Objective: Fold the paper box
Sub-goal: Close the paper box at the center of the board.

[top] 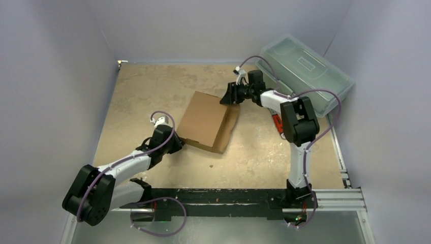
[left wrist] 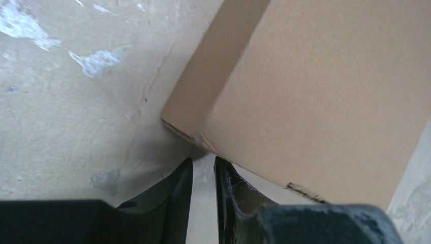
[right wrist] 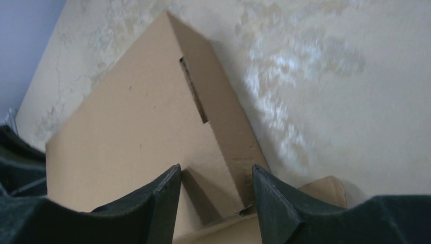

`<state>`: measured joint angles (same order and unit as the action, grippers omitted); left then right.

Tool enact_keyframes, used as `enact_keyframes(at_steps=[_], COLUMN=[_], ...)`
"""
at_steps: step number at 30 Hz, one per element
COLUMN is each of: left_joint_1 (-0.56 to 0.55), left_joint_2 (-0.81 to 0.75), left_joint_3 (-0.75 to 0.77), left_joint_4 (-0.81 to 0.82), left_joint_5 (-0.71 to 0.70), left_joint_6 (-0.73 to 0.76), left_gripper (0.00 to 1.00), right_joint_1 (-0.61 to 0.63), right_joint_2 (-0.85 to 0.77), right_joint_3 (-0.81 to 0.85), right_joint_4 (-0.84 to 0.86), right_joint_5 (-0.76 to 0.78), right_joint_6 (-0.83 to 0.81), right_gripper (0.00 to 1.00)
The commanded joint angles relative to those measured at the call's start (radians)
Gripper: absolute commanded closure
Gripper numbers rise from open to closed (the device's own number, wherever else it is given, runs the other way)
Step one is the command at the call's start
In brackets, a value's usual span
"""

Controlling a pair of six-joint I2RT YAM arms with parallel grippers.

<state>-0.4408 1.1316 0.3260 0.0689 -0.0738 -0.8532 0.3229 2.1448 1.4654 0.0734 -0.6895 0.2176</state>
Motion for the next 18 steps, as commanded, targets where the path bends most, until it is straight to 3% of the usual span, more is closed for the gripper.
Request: enact_keyframes(at_steps=[1, 9, 12, 15, 18], left_joint_1=[-0.004, -0.004, -0.004, -0.004, -0.004], left_joint_2=[0.035, 0.132, 0.168, 0.21, 0.234], left_joint_3=[0.096, 0.224, 0.264, 0.3, 0.325], left_joint_4=[-0.026, -0.067, -0.097, -0.116, -0.135], left_joint_5=[-0.118, -0.197, -0.225, -0.242, -0.247], left_joint_6=[0.021, 0.078, 0.109, 0.131, 0.139], left_gripper=[0.78, 0.78, 0.78, 0.78, 0.78], right_joint_1=[0.003, 0.003, 0.004, 0.004, -0.002], right_joint_2=[-0.155, -0.41, -0.479, -0.502, -0.569], right_joint_3=[-0.144, -0.44, -0.501, -0.514, -0.598], right_joint_4=[-0.003, -0.04, -0.069, -0.208, -0.158], right_joint_5=[-0.004, 0.035, 0.041, 0.006, 0.033], right_joint_6=[-0.051, -0.108, -0.168, -0.251, -0.24], right_gripper=[0.44, 0.44, 0.42, 0.42, 0.39])
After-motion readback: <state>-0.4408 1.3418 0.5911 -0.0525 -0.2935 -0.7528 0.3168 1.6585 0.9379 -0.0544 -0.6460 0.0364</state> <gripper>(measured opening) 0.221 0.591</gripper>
